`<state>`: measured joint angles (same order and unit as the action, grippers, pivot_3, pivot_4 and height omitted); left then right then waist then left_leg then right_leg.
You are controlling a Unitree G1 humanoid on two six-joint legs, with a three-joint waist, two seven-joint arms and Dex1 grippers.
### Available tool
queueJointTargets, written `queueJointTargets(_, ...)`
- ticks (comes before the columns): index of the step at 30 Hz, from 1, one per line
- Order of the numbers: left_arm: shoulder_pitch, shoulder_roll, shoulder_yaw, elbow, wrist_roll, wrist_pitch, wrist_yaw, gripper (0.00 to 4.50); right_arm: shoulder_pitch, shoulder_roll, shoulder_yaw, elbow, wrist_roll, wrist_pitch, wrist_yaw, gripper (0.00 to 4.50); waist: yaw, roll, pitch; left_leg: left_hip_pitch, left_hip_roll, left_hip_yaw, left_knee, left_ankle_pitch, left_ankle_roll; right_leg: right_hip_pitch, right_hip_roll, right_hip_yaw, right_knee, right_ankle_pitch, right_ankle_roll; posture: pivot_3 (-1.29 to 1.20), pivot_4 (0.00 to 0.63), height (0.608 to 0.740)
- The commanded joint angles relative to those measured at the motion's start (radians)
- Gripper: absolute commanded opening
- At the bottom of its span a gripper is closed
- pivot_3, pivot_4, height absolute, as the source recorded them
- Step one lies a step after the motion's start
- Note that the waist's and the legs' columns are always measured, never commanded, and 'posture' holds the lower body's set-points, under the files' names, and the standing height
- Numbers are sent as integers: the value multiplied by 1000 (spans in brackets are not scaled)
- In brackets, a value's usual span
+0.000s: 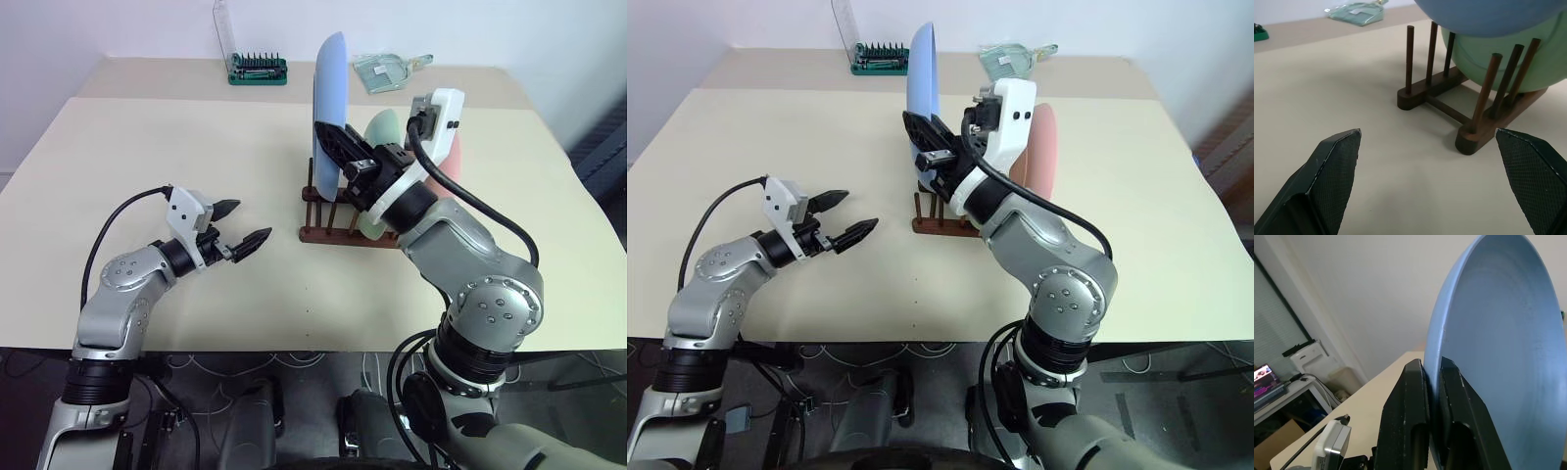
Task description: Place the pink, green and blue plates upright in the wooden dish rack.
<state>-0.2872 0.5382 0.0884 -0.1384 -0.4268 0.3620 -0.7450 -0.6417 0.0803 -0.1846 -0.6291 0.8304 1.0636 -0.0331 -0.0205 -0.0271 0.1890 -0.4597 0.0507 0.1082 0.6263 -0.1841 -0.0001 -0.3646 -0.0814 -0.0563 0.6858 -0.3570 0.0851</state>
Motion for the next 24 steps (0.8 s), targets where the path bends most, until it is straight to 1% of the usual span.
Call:
queueJointTargets(1, 10, -1, -6, -26, 0, -28, -22, 4491, -13, 3, -18, 0, 62, -8, -33, 0, 0, 0, 0, 0, 0, 0, 0, 0, 0, 0, 0, 0, 0, 0, 0, 0, 150, 732)
queueJointTargets(10, 32, 0, -17, -43, 8, -35, -35, 4491, -7, -18, -34, 64, 159, -8, -118, 0, 0, 0, 0, 0, 0, 0, 0, 0, 0, 0, 0, 0, 0, 0, 0, 0, 150, 732)
queueJointTargets(24, 34, -3, -27, -41, 10, -44, -33, 4491, 3, -36, -30, 116, 251, -24, -215, 0, 0, 0, 0, -1, 0, 0, 0, 0, 0, -1, 0, 0, 0, 0, 0, 0, 150, 732)
